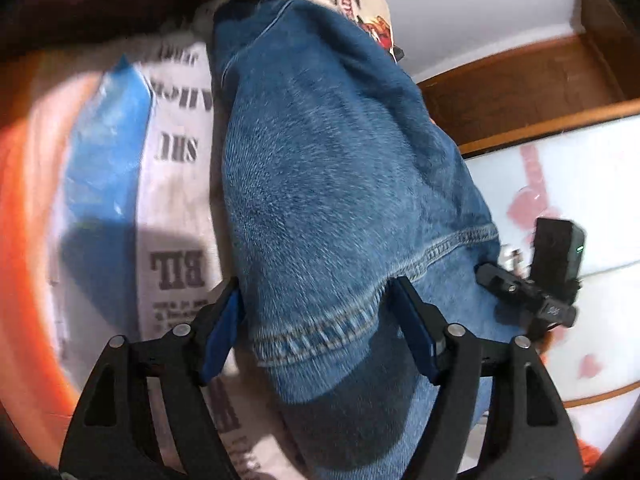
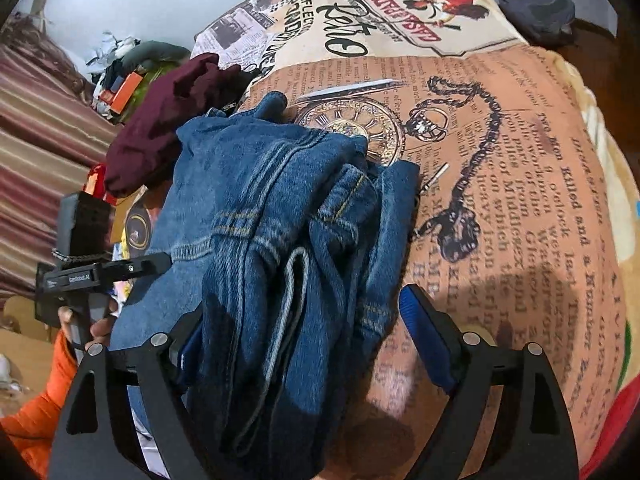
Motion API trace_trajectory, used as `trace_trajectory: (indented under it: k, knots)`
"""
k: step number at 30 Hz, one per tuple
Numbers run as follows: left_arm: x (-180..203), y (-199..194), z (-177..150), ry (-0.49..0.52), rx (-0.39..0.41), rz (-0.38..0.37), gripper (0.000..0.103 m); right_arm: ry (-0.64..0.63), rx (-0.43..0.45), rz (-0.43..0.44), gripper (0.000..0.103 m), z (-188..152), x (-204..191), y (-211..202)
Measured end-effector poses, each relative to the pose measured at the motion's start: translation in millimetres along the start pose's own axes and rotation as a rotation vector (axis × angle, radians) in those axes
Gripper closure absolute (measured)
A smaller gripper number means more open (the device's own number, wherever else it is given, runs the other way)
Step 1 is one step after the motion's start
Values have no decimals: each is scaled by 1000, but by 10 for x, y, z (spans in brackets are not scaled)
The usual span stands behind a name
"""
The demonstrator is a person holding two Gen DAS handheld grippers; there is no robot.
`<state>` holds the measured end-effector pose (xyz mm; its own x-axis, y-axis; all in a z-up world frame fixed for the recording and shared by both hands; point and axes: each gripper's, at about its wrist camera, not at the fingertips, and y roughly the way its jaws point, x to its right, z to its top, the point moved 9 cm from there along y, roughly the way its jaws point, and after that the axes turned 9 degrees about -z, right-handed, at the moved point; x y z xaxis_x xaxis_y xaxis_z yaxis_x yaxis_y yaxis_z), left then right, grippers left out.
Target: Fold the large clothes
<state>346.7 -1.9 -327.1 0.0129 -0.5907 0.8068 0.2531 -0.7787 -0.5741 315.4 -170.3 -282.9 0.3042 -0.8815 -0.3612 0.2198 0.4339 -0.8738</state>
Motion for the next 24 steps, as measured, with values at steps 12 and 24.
trace_trajectory:
  k: [12,24]
  knots:
    - [38,154,149,-43,14,-71,33,-5,-100,48,23,212,-33,257]
    - [675,-354,-85,158,84,21,63,-50,28,75,64,159,-360,-336]
